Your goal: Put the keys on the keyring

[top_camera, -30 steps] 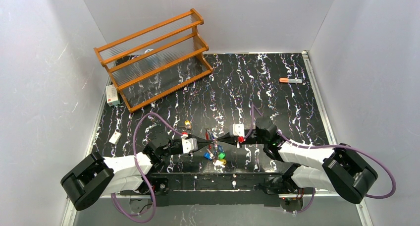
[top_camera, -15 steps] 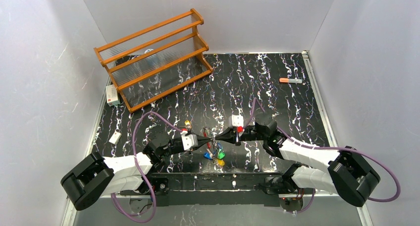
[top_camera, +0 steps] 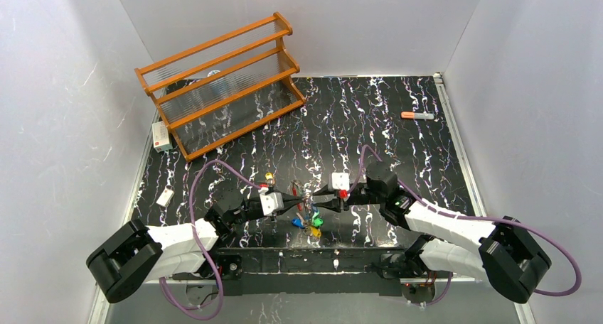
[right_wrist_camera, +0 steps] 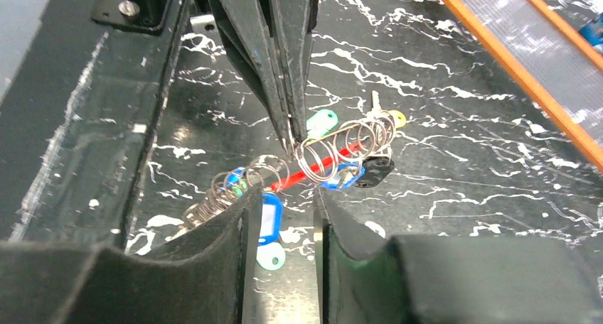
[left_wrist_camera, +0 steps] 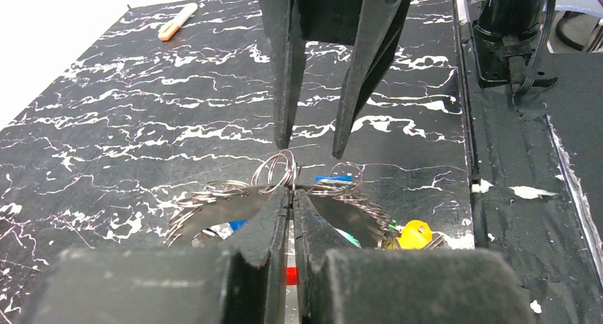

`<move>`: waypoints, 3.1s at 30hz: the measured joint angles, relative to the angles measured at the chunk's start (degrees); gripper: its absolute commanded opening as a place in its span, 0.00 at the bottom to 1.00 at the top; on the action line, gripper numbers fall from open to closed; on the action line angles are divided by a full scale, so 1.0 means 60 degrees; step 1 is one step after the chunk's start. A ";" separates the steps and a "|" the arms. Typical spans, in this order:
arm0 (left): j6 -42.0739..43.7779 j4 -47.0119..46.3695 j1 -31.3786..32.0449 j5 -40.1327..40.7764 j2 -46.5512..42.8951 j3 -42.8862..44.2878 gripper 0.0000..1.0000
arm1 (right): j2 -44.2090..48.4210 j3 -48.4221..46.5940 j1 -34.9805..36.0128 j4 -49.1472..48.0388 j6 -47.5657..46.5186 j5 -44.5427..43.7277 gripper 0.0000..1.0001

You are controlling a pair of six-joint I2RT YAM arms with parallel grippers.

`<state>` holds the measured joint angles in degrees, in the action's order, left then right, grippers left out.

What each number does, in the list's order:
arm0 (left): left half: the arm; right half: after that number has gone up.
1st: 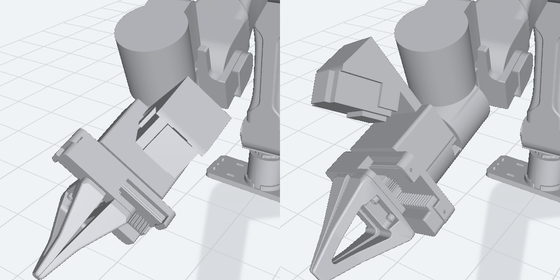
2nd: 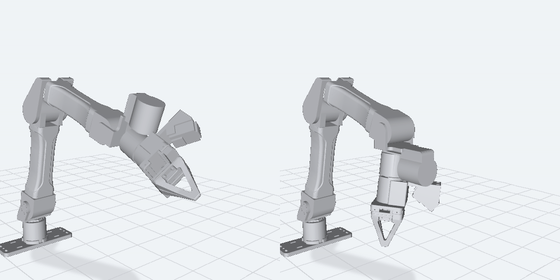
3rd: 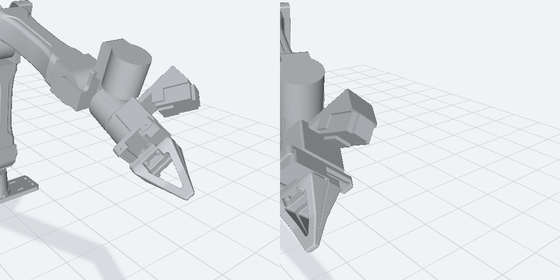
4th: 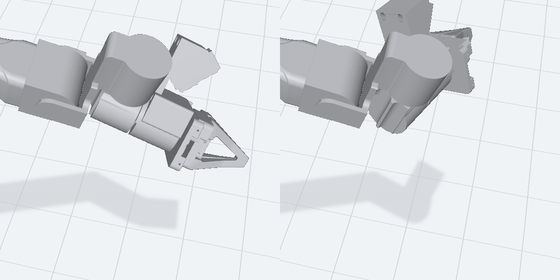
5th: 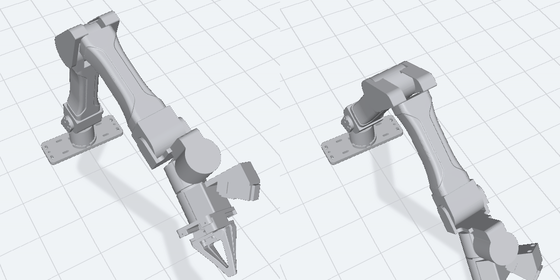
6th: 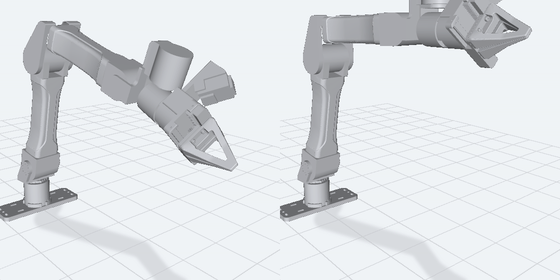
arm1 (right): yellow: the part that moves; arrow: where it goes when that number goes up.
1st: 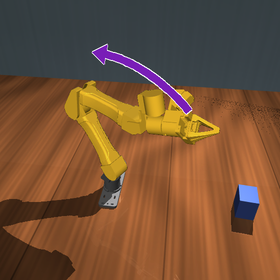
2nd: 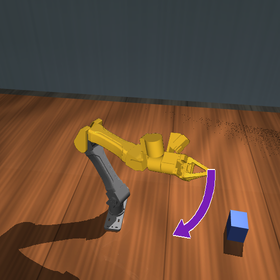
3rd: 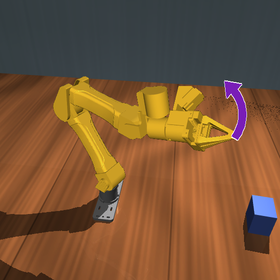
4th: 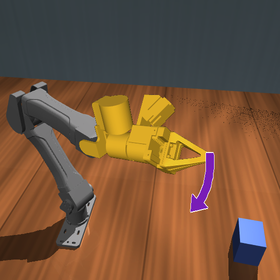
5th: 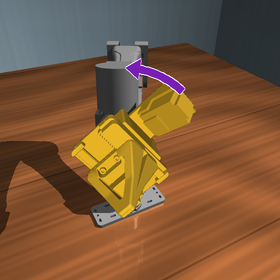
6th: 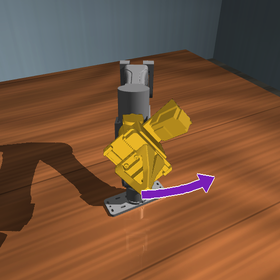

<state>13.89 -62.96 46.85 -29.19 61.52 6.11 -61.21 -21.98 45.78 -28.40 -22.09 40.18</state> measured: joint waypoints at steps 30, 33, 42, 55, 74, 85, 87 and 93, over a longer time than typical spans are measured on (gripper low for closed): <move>-0.0186 0.0004 0.0000 -0.0466 -0.0026 0.0000 0.00 | -0.0914 -0.0011 0.0004 -0.1260 -0.0976 0.0084 0.01; -0.0215 0.0011 0.0000 -0.0466 -0.0029 0.0000 0.00 | -0.0922 -0.0138 -0.0004 -0.1140 -0.0674 0.0091 0.01; -0.0200 0.0029 0.0000 -0.0273 -0.0204 -0.0015 0.00 | -0.1005 -0.0503 0.0000 -0.1020 0.1402 -0.0342 0.01; 0.0856 0.0335 -0.0044 0.0291 -0.0543 -0.0127 0.00 | -0.2492 -0.2084 -0.0004 0.0361 0.5319 -0.1195 0.01; -0.0138 0.0718 -0.0007 0.1053 -0.0503 -0.0113 0.00 | -0.3825 -0.2368 -0.2524 0.0437 0.8623 0.0131 0.67; -0.0455 0.2670 -0.0007 0.2528 -0.3297 0.0401 0.00 | -0.3432 -0.2218 -0.2528 -0.0087 0.6710 0.0452 0.64; -0.0146 0.3603 -0.0007 0.2951 -0.4044 0.0718 0.00 | -0.3432 -0.2171 -0.2492 -0.0138 0.6309 0.0528 0.63; 0.0896 0.6721 -0.0011 0.3985 -0.5810 0.2029 0.00 | -0.3439 -0.2200 -0.1996 -0.0004 0.5683 0.0204 0.62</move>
<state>19.27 -22.63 46.78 -5.28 26.65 18.28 -81.84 -35.18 33.80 -28.42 12.01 41.41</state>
